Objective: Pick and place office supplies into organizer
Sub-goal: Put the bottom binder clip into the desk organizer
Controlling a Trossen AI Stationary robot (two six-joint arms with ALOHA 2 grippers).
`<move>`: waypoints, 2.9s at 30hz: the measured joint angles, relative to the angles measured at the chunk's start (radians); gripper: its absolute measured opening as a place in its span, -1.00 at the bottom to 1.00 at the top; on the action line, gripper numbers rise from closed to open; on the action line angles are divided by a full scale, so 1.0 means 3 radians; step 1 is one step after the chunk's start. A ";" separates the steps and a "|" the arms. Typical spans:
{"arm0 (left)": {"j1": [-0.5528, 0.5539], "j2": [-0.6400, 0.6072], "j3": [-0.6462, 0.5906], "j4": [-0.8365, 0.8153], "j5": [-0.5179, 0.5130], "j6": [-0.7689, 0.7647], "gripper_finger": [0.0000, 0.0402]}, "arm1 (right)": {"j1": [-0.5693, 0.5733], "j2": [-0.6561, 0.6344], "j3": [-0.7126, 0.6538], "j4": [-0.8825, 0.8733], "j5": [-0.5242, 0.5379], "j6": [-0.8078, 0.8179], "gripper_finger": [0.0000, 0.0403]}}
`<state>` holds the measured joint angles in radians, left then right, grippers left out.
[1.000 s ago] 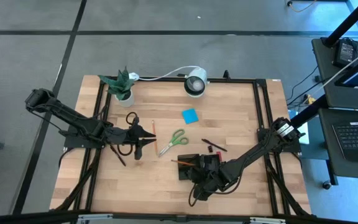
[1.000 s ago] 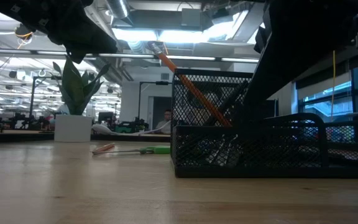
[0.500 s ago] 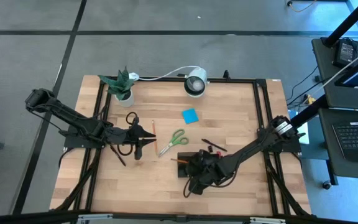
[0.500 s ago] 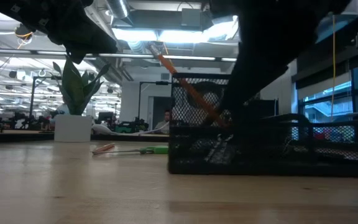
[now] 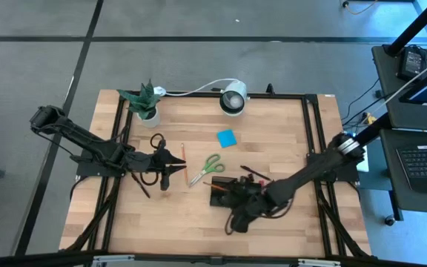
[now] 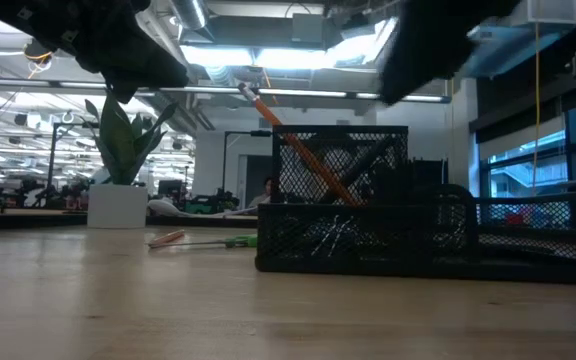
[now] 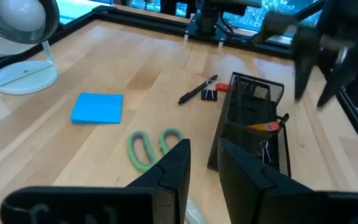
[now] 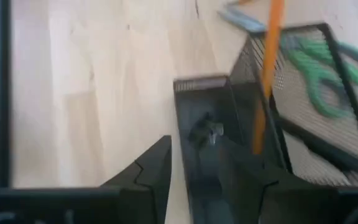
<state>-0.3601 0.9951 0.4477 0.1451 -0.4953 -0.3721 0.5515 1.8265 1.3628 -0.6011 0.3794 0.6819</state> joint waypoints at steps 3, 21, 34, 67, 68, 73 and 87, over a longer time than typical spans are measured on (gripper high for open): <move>0.0000 0.0000 0.0000 -0.0046 0.0000 -0.0002 -0.63 | 0.0071 -0.0228 -0.0001 -0.0537 -0.0029 0.0574 -0.38; 0.0000 0.0000 0.0000 -0.0077 0.0088 -0.0213 -0.63 | 0.0558 -0.1524 -0.1294 -0.0985 -0.0747 0.3767 -0.38; -0.0001 0.0000 0.0000 -0.0081 0.0089 -0.0262 -0.63 | 0.0572 -0.1823 -0.2705 0.0778 -0.0250 0.4186 -0.38; 0.0000 0.0001 0.0000 -0.0135 0.0086 -0.0261 -0.63 | 0.0478 -0.1613 -0.2884 0.1209 -0.0346 0.4235 -0.40; 0.0001 0.0001 0.0000 -0.0135 0.0084 -0.0262 -0.63 | 0.0478 -0.1612 -0.2884 0.1209 -0.0346 0.4234 -0.42; -0.0001 0.0001 0.0000 -0.0135 0.0079 -0.0262 -0.63 | 0.0478 -0.1613 -0.2884 0.1211 -0.0345 0.4234 -0.60; -0.0001 0.0001 0.0000 -0.0135 0.0075 -0.0261 -0.63 | 0.0478 -0.1619 -0.2879 0.1244 -0.0319 0.4083 -0.96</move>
<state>-0.3603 0.9955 0.4477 0.1045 -0.4728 -0.4503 0.6949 1.3407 0.4992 -0.2279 0.2836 1.9069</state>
